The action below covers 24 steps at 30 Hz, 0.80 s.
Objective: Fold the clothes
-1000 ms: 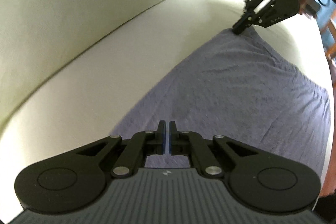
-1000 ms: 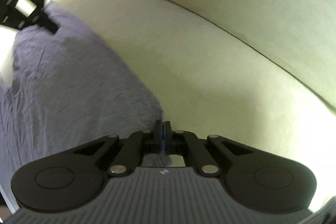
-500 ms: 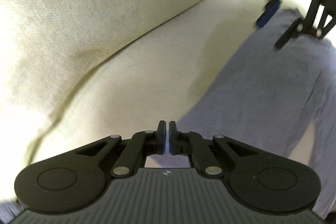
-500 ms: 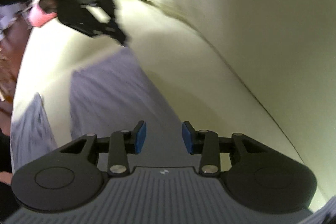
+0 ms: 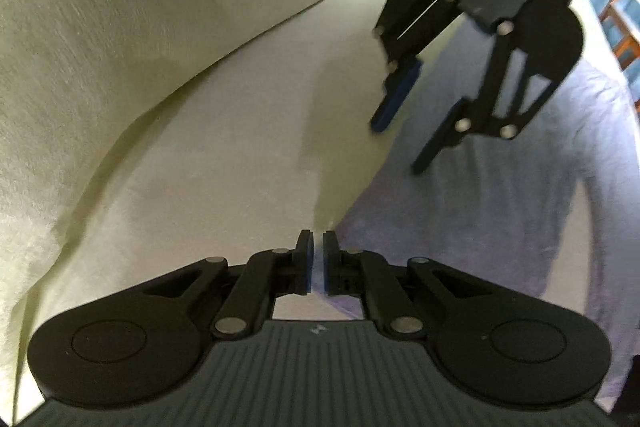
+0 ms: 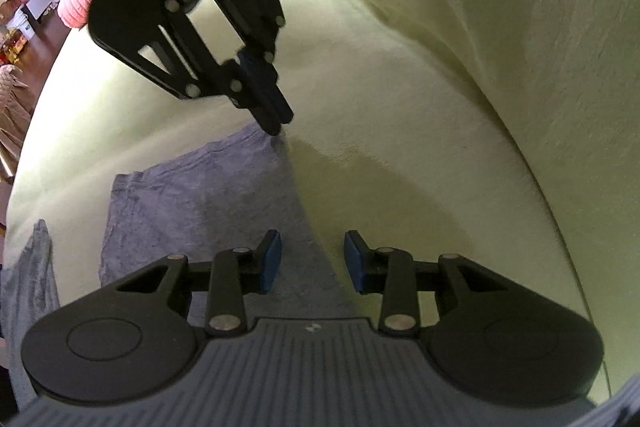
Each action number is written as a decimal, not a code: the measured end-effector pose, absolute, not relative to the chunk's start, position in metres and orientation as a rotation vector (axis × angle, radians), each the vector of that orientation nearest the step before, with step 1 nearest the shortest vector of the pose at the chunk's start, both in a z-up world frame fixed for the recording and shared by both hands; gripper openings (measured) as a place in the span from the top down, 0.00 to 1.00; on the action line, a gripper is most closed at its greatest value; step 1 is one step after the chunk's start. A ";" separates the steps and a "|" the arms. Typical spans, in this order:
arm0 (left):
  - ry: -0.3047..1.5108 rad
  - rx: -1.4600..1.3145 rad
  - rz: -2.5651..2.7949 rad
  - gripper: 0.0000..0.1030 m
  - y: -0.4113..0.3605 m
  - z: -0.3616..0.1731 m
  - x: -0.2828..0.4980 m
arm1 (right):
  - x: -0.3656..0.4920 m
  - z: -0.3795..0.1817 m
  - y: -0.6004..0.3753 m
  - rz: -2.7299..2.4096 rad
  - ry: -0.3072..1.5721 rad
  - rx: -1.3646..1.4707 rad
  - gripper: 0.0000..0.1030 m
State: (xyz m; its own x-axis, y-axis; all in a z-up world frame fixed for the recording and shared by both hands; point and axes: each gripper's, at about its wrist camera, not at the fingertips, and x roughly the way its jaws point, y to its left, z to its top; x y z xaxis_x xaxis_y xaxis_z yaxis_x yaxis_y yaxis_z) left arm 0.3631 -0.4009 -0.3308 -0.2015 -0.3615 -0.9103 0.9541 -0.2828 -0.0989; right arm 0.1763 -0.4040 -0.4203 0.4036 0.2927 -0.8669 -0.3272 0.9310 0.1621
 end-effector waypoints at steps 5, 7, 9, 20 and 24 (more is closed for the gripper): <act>0.875 1.044 -1.749 0.90 -0.416 -0.334 0.360 | 0.183 -0.417 -0.407 0.420 1.116 -0.072 0.74; 0.870 1.114 -1.770 0.89 -0.420 -0.340 0.354 | 0.182 -0.414 -0.406 0.430 1.119 -0.116 0.81; 0.804 1.182 -1.786 0.90 -0.419 -0.345 0.346 | 0.184 -0.413 -0.405 0.459 1.125 -0.120 1.00; 0.725 1.170 -1.661 0.98 -0.410 -0.344 0.344 | 0.184 -0.413 -0.411 0.386 1.089 -0.127 1.00; 0.673 1.187 -1.561 0.96 -0.404 -0.339 0.342 | 0.179 -0.405 -0.406 0.287 1.067 -0.172 0.61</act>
State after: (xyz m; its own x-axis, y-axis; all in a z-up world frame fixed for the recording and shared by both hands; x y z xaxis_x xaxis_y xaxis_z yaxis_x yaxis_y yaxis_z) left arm 0.3418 -0.4043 -0.3393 0.0040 -0.3842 -0.9232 0.9351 -0.3258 0.1397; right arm 0.1794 -0.4060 -0.4052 0.4507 0.1484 -0.8803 -0.3134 0.9496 -0.0003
